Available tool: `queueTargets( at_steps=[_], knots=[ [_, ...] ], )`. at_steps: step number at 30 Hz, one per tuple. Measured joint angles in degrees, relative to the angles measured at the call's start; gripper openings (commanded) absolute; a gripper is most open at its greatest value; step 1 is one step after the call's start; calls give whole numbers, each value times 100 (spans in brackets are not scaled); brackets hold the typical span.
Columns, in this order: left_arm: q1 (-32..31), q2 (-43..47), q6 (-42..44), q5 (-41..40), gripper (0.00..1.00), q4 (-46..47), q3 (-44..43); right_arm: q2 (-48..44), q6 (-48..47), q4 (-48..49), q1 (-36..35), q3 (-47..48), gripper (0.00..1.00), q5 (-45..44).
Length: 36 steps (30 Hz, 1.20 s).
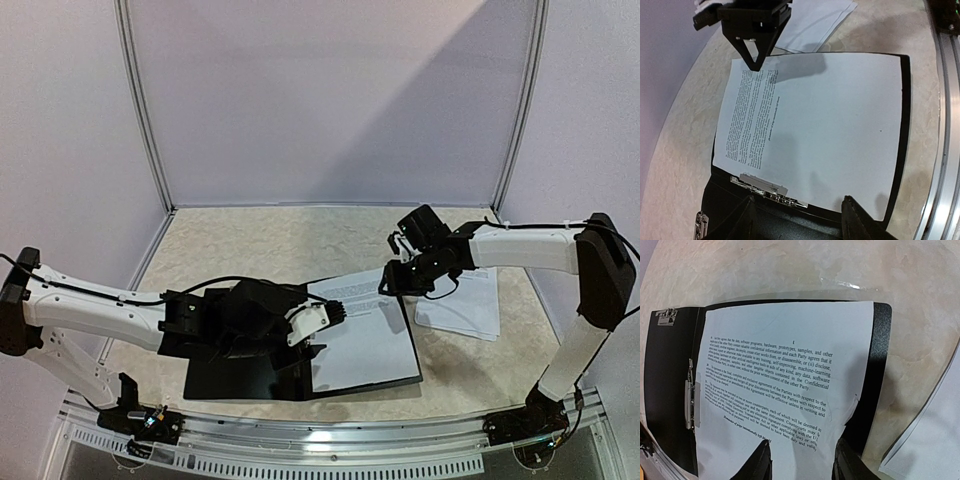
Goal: Put the files into the folder
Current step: Adjust the file in the spring clip on the folder.
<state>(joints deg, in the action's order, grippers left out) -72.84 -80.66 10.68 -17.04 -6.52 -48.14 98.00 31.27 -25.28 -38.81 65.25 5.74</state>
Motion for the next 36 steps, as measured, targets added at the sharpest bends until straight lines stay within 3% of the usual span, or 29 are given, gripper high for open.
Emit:
queueTargets(
  at_steps=[11,23,27,36],
  knots=[
    [0,7,0,-9,58,28,22,-94,94,-203,0,0,49,-2],
    [164,-44,-278,-90,63,-61,-96,-267,-59,-717,118,378,72,-404],
    [437,-424,-647,-212,63,-378,-769,-365,-186,-800,765,334,73,-332],
    [651,-1207,-1749,-114,72,-614,-2256,-1178,-525,-437,3333,-723,73,-37]
  ],
)
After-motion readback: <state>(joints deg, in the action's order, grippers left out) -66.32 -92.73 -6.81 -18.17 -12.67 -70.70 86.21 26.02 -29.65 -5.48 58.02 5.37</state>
